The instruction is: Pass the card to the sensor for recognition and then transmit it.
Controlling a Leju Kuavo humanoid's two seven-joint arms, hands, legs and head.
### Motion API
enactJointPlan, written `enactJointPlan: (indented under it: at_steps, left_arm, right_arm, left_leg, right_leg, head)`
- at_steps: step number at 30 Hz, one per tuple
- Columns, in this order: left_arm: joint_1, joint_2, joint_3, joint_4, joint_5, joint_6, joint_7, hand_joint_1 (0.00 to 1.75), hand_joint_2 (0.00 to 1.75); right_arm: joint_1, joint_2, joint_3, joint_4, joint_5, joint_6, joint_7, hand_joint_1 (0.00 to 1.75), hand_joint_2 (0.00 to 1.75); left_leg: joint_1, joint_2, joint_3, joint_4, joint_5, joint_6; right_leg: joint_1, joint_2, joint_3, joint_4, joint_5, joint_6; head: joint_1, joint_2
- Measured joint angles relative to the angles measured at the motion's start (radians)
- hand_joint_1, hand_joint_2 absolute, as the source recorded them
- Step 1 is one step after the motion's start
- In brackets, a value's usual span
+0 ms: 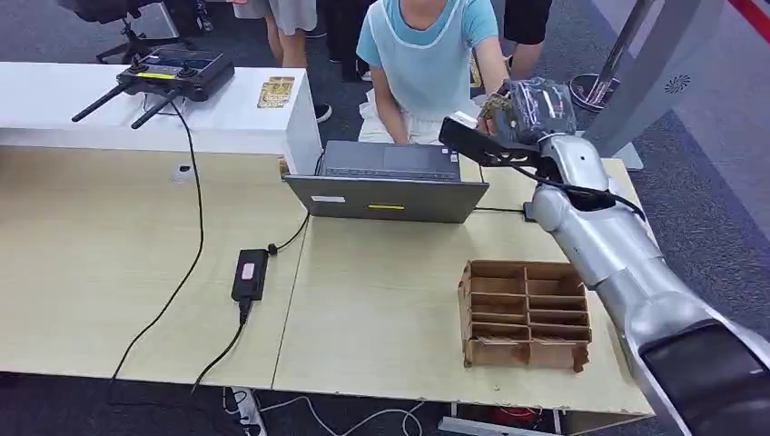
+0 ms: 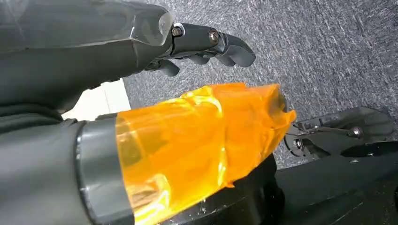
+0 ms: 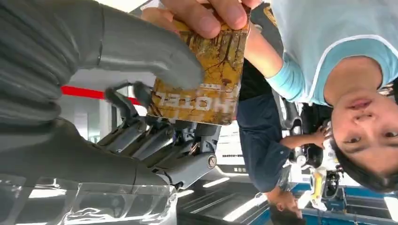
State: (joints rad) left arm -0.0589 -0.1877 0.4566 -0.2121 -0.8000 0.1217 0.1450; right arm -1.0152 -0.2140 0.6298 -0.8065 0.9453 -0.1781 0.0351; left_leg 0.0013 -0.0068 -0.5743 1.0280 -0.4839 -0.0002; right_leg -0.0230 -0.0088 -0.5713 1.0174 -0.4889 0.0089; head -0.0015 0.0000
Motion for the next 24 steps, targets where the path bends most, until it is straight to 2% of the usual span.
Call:
enactJointPlan:
  at_steps: [8,17,18,20,22,24]
  left_arm:
    - [0.001,0.0,-0.006,0.002,-0.01,-0.005,0.009,0.0,0.0]
    - [0.002,0.0,-0.007,0.006,-0.01,-0.006,0.009,0.0,0.0]
    - [0.002,0.0,-0.007,0.006,-0.01,-0.006,0.009,0.0,0.0]
    - [0.002,0.0,-0.007,0.006,-0.007,-0.006,0.009,0.0,0.0]
    - [0.003,0.0,-0.007,0.006,0.0,-0.005,0.009,0.0,0.0]
    - [0.003,0.0,-0.001,0.006,0.023,-0.009,0.009,0.0,0.0]
  right_arm:
    - [0.031,-0.021,-0.015,-0.019,-0.06,-0.033,-0.018,0.0,1.75]
    - [0.093,-0.082,-0.08,-0.094,-0.133,-0.067,-0.055,0.0,1.75]
    - [0.106,-0.086,-0.091,-0.108,-0.166,-0.082,-0.07,0.0,1.75]
    - [0.163,-0.086,-0.142,-0.175,-0.34,-0.095,-0.151,0.0,1.75]
    - [0.245,-0.07,-0.221,-0.277,-0.55,-0.082,-0.229,0.0,1.75]
    - [0.328,-0.061,-0.286,-0.382,-0.705,-0.048,-0.259,0.0,1.75]
  left_leg:
    - [0.0,0.0,0.0,0.0,0.0,0.0]
    - [0.0,0.0,0.0,0.001,0.0,0.0]
    - [0.0,0.0,0.0,0.001,0.0,0.0]
    - [0.0,-0.001,0.0,0.001,0.0,0.0]
    - [0.0,-0.003,-0.001,0.001,0.0,0.0]
    - [0.0,-0.004,-0.001,0.0,0.0,0.0]
  right_leg:
    - [0.0,0.0,0.0,0.0,0.0,0.0]
    - [0.0,0.001,0.0,-0.001,0.0,0.0]
    - [0.0,0.0,0.0,-0.001,0.0,0.0]
    - [0.001,-0.001,0.0,-0.001,0.0,0.0]
    - [0.001,-0.002,0.0,-0.001,0.0,0.0]
    - [0.001,-0.003,0.0,-0.001,0.0,0.0]
  head:
    - [0.0,0.0]
    - [0.0,0.0]
    - [0.0,0.0]
    - [0.0,0.0]
    - [0.0,0.0]
    - [0.0,0.0]
